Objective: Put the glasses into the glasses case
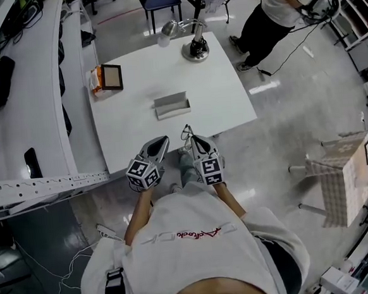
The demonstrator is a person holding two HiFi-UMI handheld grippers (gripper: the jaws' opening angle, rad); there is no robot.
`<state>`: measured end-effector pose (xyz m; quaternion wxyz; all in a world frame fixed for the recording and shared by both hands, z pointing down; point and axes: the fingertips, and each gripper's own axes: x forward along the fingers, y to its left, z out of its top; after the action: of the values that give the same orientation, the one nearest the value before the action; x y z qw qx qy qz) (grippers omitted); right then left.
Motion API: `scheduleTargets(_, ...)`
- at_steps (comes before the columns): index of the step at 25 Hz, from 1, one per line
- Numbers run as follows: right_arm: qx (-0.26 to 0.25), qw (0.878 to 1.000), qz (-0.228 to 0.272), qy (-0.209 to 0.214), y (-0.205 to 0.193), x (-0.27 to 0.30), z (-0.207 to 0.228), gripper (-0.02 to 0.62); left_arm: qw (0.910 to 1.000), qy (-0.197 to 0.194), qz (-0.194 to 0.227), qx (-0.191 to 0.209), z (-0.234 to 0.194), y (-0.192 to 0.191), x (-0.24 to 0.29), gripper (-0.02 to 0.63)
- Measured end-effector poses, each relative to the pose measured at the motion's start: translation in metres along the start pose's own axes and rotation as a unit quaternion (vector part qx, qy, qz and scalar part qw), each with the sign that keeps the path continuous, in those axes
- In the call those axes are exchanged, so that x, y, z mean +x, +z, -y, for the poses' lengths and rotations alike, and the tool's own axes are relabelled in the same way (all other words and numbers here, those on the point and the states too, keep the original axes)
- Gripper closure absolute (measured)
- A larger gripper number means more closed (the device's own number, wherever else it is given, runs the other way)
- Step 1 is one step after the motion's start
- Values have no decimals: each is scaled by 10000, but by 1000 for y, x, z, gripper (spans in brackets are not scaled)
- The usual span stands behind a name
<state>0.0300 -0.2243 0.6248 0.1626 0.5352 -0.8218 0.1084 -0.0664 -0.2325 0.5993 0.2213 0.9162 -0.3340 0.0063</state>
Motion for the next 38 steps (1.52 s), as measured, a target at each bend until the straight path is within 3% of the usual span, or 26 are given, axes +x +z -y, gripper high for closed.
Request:
scheduleTargets(8,-56,9998,-6,205,35,59,29,578,10000,93,17,-6,-42,36,45,581)
scheduleTargets(16,-84,9982,-293,513,37,101,46,578,9990,376,-67,-225,-72,48,69,581)
scheduleTargets(33,-339,9818,-1217,1417,-15,128,27,578,9933,875,-217,-730,-108,25,81,581)
scheduleTargets(38,-960,9697,-1393,1765,-16,136,20,578,9918,1037,-97,-747,-115,29,75,581)
